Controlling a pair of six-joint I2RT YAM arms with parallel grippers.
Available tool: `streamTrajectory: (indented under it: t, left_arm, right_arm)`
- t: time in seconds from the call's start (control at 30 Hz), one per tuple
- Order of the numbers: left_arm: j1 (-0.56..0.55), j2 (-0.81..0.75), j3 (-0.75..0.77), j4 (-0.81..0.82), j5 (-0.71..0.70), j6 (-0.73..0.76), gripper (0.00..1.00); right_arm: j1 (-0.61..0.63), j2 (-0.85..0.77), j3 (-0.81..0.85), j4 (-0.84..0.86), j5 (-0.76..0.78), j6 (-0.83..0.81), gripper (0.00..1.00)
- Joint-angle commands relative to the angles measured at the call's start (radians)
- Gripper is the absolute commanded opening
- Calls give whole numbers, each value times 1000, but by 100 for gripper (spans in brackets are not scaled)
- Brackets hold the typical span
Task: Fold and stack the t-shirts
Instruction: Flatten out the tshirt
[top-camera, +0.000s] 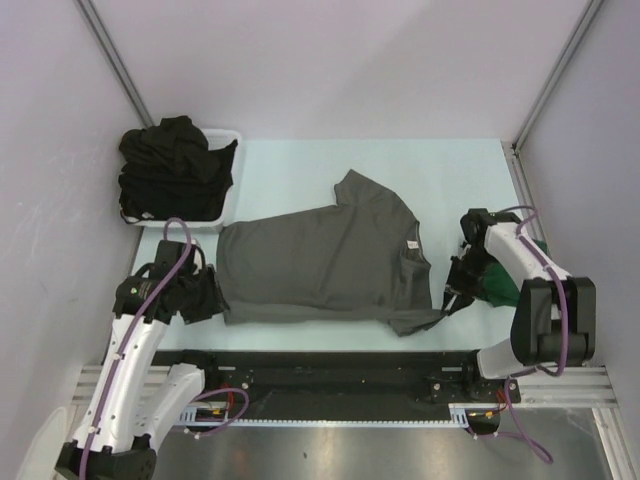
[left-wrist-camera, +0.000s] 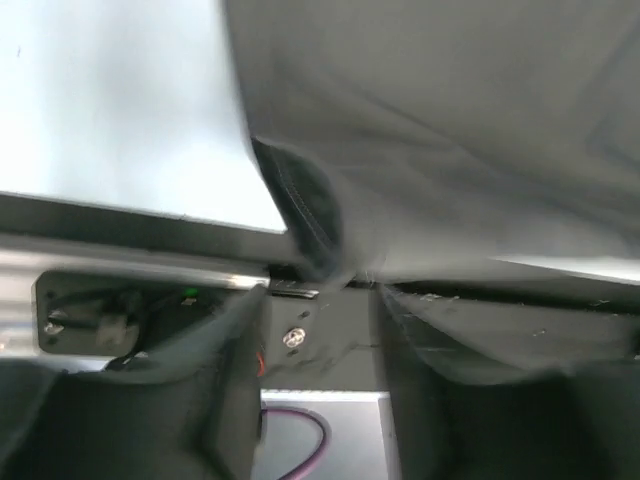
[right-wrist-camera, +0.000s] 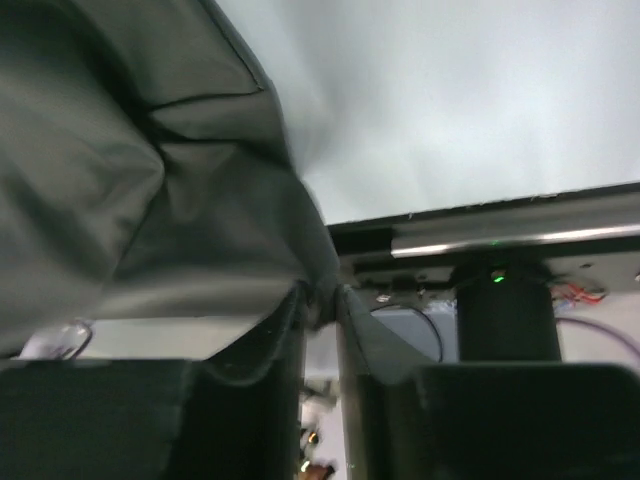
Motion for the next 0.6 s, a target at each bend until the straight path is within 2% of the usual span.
streamTrajectory:
  t: [0.0, 0.07, 0.23, 0.33, 0.43, 0.57]
  left_arm:
    - [9, -11, -38, -30, 11, 5, 66]
    - [9, -18, -25, -10, -3, 2, 68]
    - [9, 27, 35, 58, -69, 6, 68]
    - [9, 88, 46, 144, -77, 9, 66]
    - [9, 140, 29, 245, -89, -17, 63]
    - [9, 214, 9, 382, -66, -58, 61]
  right_arm:
    - [-8, 48, 30, -13, -34, -33, 39]
    - [-14, 66, 47, -12, -11, -36, 46]
    - [-25, 71, 125, -27, 69, -38, 49]
    - [-25, 71, 232, -18, 141, -38, 50]
    - [-26, 80, 320, 51, 169, -32, 49]
    - [1, 122, 352, 214, 109, -20, 48]
